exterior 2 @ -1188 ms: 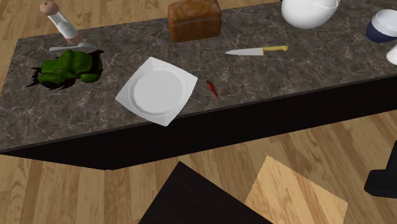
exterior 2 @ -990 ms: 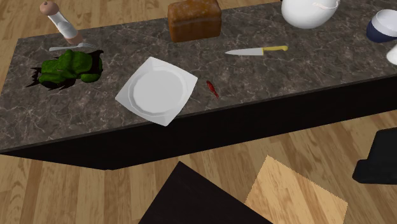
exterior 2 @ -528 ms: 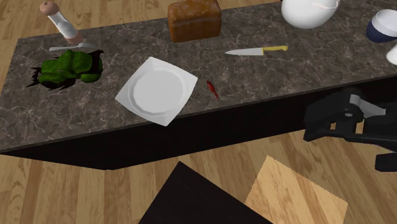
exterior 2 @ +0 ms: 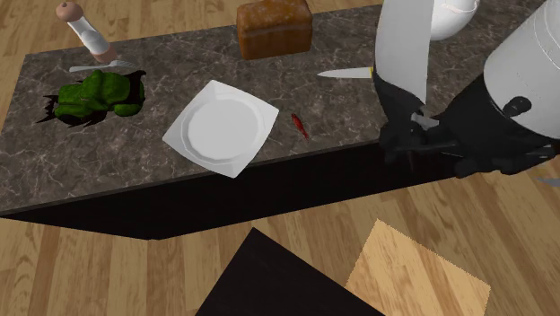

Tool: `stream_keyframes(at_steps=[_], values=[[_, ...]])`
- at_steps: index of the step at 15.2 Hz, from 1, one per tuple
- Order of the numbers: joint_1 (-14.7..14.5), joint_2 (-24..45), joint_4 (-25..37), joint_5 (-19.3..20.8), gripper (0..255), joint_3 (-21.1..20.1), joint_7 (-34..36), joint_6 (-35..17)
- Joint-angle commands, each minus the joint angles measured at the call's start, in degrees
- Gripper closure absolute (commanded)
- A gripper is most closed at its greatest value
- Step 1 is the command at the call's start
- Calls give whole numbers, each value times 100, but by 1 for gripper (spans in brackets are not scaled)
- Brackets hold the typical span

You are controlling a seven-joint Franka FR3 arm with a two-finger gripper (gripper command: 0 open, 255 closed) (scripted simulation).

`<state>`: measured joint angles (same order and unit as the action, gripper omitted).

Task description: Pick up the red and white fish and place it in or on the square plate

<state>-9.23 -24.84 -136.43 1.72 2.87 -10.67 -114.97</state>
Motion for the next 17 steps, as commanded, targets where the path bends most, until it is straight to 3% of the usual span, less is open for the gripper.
stream_keyframes(at_steps=[1,17], values=[[-112,376,38,-36,0,-27,-172,-349],[-770,3327,1076,-192,0,-474,-1448,-2265]])
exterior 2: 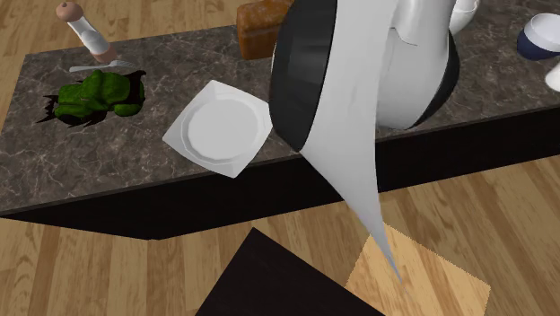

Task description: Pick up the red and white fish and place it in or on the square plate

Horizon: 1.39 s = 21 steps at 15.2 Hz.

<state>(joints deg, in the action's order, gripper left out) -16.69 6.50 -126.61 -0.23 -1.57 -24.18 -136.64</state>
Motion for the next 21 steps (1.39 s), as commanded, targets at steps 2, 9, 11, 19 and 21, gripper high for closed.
stream_keyframes(at_steps=[2,9,11,19,21], values=[[-89,559,299,33,0,-109,-222,-259],[-349,1823,1118,249,0,-353,-593,-690],[-437,2179,1381,334,0,-410,-686,-777],[-510,2753,1578,419,0,-382,-680,-1151],[-514,2792,1588,424,0,-377,-677,-1179]])
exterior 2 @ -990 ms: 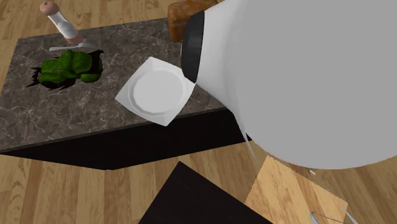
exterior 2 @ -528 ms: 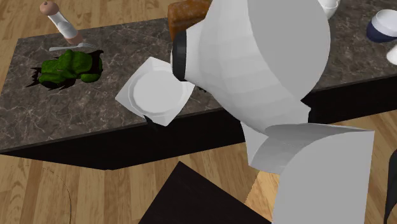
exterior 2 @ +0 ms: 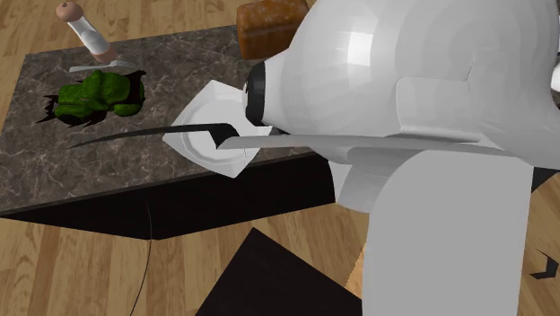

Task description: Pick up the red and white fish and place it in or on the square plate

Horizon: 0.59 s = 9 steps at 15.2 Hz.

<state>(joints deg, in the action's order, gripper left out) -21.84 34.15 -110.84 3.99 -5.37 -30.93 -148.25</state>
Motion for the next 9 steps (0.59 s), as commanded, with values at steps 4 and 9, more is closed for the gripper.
stream_keyframes(at_steps=[4,9], values=[[1,26,12,3,0,3,-2,-17],[1,25,11,2,255,3,-2,-17]])
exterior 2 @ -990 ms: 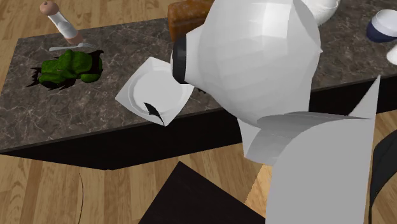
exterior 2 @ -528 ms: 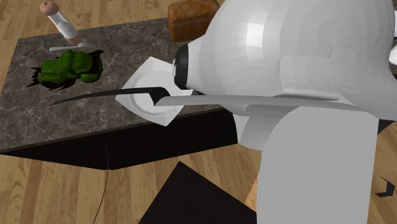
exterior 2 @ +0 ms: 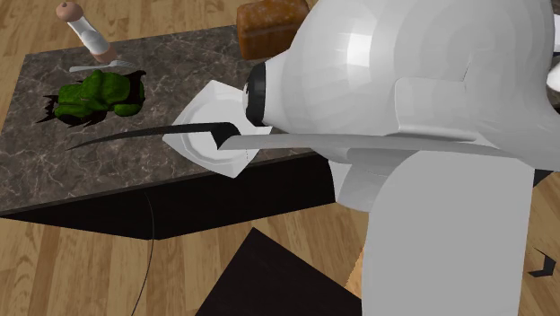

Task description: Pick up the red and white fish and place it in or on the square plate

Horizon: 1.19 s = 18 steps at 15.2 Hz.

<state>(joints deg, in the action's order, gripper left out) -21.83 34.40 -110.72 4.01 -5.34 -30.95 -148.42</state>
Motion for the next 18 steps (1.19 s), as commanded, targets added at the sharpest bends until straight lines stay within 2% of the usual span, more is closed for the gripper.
stream_keyframes(at_steps=[1,7,18], values=[[0,1,0,0,255,0,0,0],[0,2,0,0,255,0,0,-1],[54,-656,-62,-84,255,-71,-49,593]])
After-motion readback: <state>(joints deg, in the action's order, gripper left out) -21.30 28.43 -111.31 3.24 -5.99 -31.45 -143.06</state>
